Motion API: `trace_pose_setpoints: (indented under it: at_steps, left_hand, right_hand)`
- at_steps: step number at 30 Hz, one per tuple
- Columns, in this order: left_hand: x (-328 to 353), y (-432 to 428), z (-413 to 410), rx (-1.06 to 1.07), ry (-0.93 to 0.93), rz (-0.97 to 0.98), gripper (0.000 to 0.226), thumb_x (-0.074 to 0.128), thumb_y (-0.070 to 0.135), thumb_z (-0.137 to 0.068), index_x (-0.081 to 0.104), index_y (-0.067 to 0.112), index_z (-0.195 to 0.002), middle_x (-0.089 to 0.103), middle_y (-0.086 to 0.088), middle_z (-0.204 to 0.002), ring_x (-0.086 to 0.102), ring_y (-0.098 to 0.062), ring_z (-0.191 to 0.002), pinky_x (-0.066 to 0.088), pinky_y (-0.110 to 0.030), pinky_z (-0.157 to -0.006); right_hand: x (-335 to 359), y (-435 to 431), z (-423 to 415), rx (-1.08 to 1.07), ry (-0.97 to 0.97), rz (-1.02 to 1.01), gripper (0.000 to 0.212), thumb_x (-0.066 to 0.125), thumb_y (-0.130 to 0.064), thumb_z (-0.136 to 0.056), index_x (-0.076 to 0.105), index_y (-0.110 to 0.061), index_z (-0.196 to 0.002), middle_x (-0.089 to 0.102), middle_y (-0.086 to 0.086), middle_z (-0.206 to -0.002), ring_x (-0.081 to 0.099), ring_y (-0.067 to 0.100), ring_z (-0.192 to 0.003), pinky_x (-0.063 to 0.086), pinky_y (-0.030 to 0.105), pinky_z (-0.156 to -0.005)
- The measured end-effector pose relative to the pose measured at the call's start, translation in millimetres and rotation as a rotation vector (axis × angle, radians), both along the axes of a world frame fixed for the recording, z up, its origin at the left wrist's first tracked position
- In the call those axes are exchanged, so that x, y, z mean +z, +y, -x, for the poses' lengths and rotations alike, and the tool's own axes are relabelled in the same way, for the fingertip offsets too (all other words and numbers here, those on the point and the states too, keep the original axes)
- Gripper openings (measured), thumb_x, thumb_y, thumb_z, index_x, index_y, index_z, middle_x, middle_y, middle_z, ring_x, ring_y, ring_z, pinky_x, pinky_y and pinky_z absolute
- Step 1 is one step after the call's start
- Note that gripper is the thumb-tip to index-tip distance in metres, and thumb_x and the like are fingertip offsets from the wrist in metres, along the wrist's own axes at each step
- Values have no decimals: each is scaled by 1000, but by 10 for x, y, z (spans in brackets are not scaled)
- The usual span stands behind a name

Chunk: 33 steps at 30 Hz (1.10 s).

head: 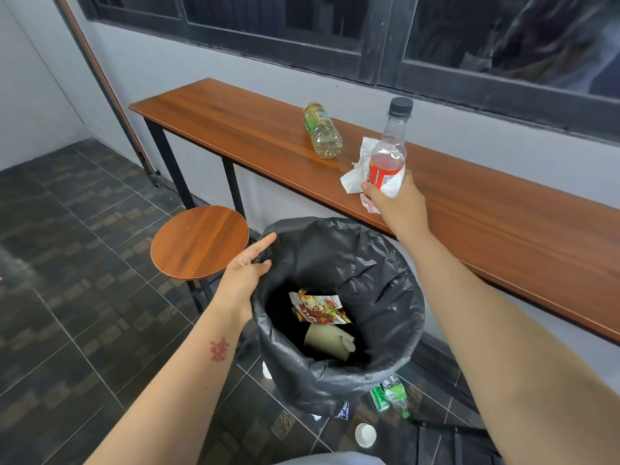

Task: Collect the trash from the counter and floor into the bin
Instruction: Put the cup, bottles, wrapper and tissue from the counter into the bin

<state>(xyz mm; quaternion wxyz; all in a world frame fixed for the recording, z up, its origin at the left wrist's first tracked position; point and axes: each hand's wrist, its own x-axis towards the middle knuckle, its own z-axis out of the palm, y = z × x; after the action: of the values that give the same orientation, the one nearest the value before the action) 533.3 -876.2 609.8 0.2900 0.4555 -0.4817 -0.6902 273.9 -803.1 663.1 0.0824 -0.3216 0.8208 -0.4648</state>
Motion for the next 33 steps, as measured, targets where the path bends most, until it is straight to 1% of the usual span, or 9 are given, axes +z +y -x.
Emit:
trace_pose_setpoints:
  at_steps: [10,14,16,18,20,25,27,30,33]
  left_hand:
    - [79,13,-74,-1,-12,6,52,47,-3,-100,73,39,-118,51,8,-147,39,-26,-141,36,-46,-115]
    - [146,47,-120,-4,-26,75,49,49,-2,-100,68,35,-126,46,10,-150,31,-21,-146,29,-39,-115]
    - [174,64,-144,-15,-13,99,49,48,-4,-100,66,30,-130,49,14,-142,31,-19,-146,28,-34,-113]
    - [176,75,-178,-14,-13,104,48,48,-5,-100,65,28,-131,50,15,-137,31,-18,-146,27,-35,-114]
    - [163,85,-213,-10,-11,98,49,49,-4,-99,67,31,-128,48,12,-146,31,-19,-145,26,-38,-116]
    - [166,121,-245,-38,0,100,52,49,-6,-98,67,34,-128,46,11,-151,30,-16,-145,28,-32,-110]
    - [157,121,-242,-61,6,106,53,49,-6,-98,67,34,-128,47,11,-150,31,-13,-144,29,-26,-105]
    - [121,97,-239,-75,1,114,53,50,-5,-98,68,36,-125,50,13,-148,33,-12,-144,29,-28,-110]
    - [122,119,-234,-70,-13,124,52,50,-6,-98,67,33,-127,48,13,-149,31,-13,-145,28,-27,-108]
  right_hand:
    - [-42,283,-549,149,-24,-3,66,71,-51,-81,46,-23,-135,64,-4,-125,63,17,-111,50,29,-91]
    - [-184,415,-842,229,99,-102,62,71,-52,-82,48,-22,-130,65,-8,-109,60,11,-93,41,12,-69]
    - [-337,466,-947,299,172,-188,60,70,-51,-83,49,-19,-129,66,-5,-107,62,13,-92,34,3,-62]
    - [-511,505,-984,380,124,-306,62,69,-52,-81,47,-23,-131,66,-4,-113,64,15,-98,40,11,-69]
    - [-645,546,-977,453,52,-460,65,69,-56,-78,45,-28,-132,65,-6,-116,63,16,-99,46,23,-75]
    - [-921,626,-1009,596,177,-864,48,66,-54,-74,44,-28,-107,59,-2,-106,55,22,-88,38,32,-62]
    - [-983,630,-1052,610,217,-953,51,65,-49,-76,45,-26,-117,60,3,-114,53,24,-87,39,32,-64]
    - [-1042,623,-1091,641,243,-1016,59,60,-46,-82,41,-27,-134,57,7,-124,58,30,-102,45,32,-71]
    - [-1125,623,-1076,697,256,-1018,78,61,-48,-75,29,-37,-145,49,7,-138,52,31,-120,49,38,-90]
